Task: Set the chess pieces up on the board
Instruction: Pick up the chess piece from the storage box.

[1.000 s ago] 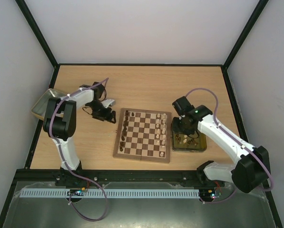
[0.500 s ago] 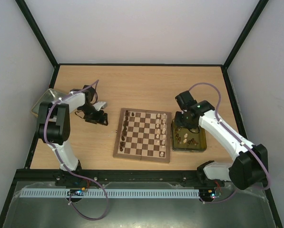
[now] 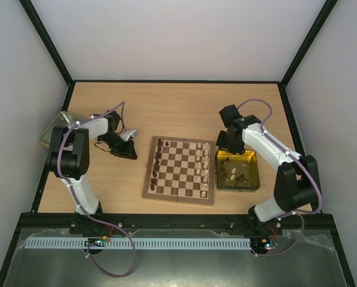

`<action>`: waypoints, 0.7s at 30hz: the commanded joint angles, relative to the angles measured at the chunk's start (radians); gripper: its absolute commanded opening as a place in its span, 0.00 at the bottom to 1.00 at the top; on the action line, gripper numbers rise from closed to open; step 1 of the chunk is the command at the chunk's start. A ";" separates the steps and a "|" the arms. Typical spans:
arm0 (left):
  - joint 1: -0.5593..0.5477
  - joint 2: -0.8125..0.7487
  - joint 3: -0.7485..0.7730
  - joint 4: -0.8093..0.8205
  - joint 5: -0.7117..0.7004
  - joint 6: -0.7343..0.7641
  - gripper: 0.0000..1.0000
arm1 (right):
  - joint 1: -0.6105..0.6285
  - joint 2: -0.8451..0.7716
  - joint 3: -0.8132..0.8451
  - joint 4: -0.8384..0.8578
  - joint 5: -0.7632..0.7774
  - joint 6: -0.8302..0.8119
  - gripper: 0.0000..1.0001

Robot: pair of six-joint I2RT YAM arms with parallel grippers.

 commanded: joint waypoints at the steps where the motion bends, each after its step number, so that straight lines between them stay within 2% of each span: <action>1: -0.004 -0.022 -0.033 -0.078 0.128 0.062 0.09 | -0.033 0.041 0.037 0.018 0.002 0.015 0.23; 3: -0.007 -0.030 -0.037 -0.073 0.130 0.063 0.02 | -0.046 0.058 0.044 0.016 0.009 0.008 0.22; 21: -0.167 0.002 -0.049 -0.057 0.158 0.049 0.02 | -0.061 0.024 -0.068 0.044 -0.009 0.035 0.20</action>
